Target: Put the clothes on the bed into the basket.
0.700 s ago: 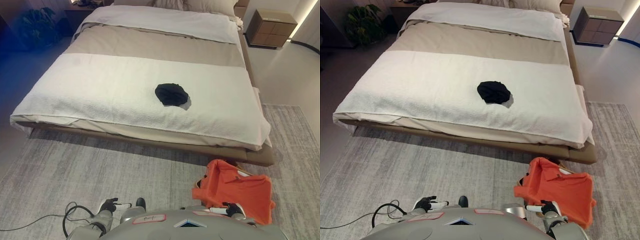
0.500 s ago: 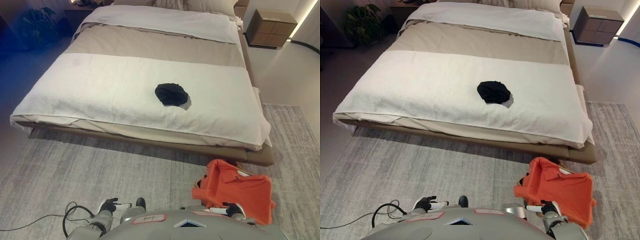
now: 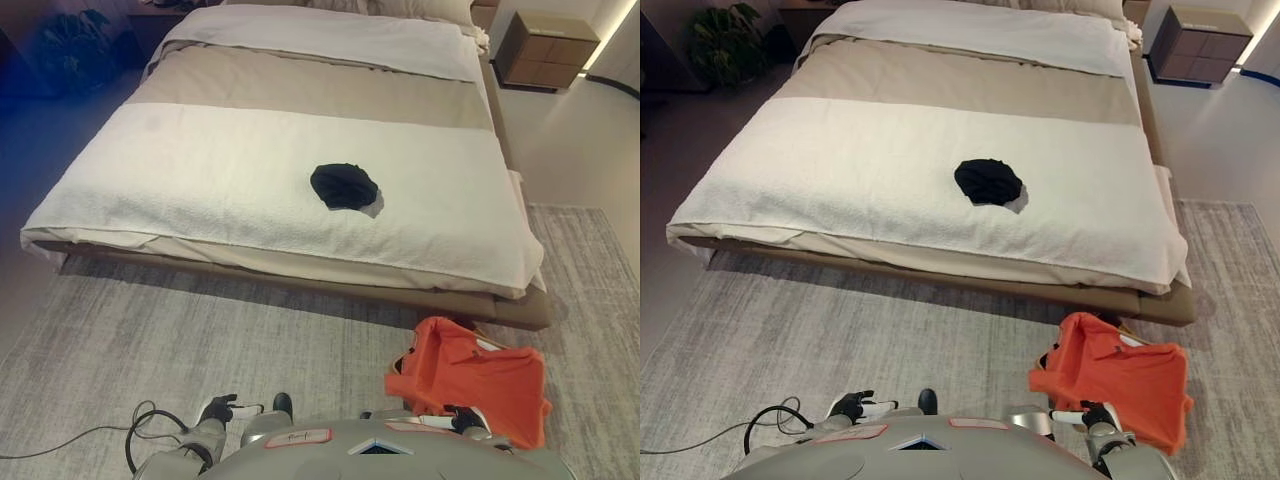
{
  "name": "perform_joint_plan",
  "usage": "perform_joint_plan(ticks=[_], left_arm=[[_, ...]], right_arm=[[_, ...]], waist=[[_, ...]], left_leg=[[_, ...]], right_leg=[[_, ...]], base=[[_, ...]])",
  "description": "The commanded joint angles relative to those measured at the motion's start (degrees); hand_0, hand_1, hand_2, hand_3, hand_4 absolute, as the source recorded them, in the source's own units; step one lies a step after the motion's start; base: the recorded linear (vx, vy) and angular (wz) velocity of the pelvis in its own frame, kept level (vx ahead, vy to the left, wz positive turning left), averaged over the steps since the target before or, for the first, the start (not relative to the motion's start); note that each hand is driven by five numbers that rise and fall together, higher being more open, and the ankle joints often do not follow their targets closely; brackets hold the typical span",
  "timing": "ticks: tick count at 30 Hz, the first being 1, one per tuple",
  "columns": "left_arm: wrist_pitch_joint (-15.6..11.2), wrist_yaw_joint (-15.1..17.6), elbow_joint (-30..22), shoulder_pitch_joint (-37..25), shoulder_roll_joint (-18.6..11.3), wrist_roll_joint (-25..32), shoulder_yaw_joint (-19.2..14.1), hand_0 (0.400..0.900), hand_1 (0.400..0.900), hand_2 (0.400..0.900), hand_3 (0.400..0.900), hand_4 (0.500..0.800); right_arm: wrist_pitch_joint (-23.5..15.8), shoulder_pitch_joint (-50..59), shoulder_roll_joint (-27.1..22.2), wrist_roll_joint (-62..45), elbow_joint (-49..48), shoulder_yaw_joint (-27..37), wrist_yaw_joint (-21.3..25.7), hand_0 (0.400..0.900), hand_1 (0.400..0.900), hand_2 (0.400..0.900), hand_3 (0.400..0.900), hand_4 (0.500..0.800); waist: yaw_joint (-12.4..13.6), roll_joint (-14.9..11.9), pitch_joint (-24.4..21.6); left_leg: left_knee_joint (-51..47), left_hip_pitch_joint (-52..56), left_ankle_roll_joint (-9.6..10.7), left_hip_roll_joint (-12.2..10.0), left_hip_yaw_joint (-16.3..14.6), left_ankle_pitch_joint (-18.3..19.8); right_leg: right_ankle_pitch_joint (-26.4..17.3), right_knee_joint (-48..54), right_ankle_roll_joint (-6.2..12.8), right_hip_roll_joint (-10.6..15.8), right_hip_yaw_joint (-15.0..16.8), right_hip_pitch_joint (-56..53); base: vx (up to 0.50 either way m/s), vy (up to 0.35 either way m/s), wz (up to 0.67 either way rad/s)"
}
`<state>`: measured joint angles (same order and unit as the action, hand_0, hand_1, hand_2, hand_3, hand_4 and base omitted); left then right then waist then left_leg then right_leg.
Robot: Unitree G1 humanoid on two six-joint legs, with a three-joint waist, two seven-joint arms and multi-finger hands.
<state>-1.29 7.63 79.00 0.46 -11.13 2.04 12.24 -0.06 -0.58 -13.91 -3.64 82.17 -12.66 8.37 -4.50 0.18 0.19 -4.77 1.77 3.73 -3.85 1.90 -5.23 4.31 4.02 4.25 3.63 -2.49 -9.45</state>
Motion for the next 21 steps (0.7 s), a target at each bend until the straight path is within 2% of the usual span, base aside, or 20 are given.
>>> perform_joint_plan(ticks=[1, 17, 21], left_arm=[[-0.3, -0.2, 4.7, -2.9, 0.0, -0.4, -0.3, 0.9, 0.9, 0.9, 0.9, 0.8], [-0.1, -0.2, 4.8, -3.1, -0.3, 0.4, -0.9, 0.9, 0.9, 0.9, 0.9, 0.8], [0.1, 0.4, 4.6, -3.7, -0.9, 2.0, -1.7, 0.9, 0.9, 0.9, 0.9, 0.8]], right_arm=[[0.0, 4.5, -0.1, 0.3, 2.5, 0.0, 1.0, 0.9, 0.9, 0.9, 0.9, 0.8], [0.1, 4.9, -0.4, 0.2, 2.1, -0.1, 0.9, 0.9, 0.9, 0.9, 0.9, 0.8], [-0.1, 5.9, -0.9, 0.0, 1.5, -0.5, 1.0, 0.9, 0.9, 0.9, 0.9, 0.8]], waist=[[1.9, -1.0, 1.1], [2.1, -1.1, 1.9], [2.2, -1.2, 3.2]], left_leg=[[-0.2, 4.0, -0.1, 1.5, -1.0, 5.8], [-0.2, 3.9, -0.1, 1.3, -0.7, 5.9], [1.5, 2.9, 0.0, -0.1, -0.2, 5.8]], right_leg=[[-5.2, 1.0, 1.72, 0.3, -0.5, 4.6], [-5.1, 0.6, 1.53, 0.2, -0.8, 4.8], [-2.8, -4.5, 0.08, -1.2, 0.1, 7.6]], base=[[0.0, 0.0, 0.0], [0.0, -0.005, 0.0], [-0.01, -0.095, -0.04]])
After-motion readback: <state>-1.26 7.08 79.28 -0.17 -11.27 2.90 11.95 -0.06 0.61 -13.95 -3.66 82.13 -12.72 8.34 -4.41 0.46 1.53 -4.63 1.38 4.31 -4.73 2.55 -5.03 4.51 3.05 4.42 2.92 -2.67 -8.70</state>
